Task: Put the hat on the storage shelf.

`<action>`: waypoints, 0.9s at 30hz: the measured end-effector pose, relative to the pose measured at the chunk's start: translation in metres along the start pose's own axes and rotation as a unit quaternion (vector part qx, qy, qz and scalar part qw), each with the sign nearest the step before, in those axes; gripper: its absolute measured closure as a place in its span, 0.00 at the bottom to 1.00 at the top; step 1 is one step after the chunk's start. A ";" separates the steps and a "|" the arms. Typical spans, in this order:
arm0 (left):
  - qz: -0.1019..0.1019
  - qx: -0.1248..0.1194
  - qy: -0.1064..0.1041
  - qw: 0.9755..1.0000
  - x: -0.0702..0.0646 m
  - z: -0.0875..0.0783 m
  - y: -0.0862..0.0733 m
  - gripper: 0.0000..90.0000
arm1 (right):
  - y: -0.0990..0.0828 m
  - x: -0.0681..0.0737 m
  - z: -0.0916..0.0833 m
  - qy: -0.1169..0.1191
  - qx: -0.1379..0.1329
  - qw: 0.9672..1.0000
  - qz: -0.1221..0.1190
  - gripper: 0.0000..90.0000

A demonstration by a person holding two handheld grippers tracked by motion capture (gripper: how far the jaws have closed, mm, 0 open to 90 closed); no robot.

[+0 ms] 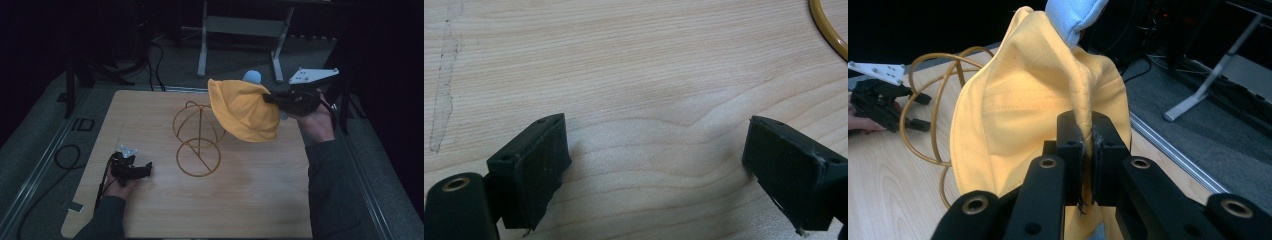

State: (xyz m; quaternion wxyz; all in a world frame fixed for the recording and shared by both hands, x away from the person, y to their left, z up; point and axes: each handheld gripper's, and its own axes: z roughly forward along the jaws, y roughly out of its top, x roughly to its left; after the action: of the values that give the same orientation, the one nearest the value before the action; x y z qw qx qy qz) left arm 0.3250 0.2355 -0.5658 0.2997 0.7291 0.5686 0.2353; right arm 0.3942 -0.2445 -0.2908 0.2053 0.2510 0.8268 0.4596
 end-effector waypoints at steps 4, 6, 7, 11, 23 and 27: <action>0.000 0.000 0.000 1.000 0.000 0.000 0.000 0.13 | 0.005 0.003 0.003 0.006 -0.001 1.000 -0.004 0.95; 0.000 0.000 0.000 1.000 0.000 0.000 0.000 0.13 | 0.007 0.005 0.005 0.008 -0.001 1.000 -0.006 0.95; 0.000 0.000 0.000 1.000 0.000 0.000 0.000 0.13 | 0.009 0.006 0.006 0.011 -0.002 1.000 -0.007 0.95; 0.000 0.000 0.000 1.000 0.000 0.000 0.000 0.13 | 0.014 0.010 0.011 0.020 -0.004 1.000 -0.011 0.95; 0.000 0.000 0.000 1.000 0.000 0.000 0.000 0.13 | 0.026 0.023 0.034 0.046 0.006 0.999 -0.024 0.95; 0.000 0.000 0.000 1.000 0.000 0.000 0.000 0.13 | 0.031 0.028 0.044 0.053 0.011 0.998 -0.032 0.95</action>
State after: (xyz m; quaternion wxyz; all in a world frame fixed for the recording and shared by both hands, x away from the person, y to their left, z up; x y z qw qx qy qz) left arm 0.3250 0.2355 -0.5658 0.2997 0.7290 0.5687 0.2353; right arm 0.4039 -0.1844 -0.2894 0.1733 0.2021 0.8489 0.4566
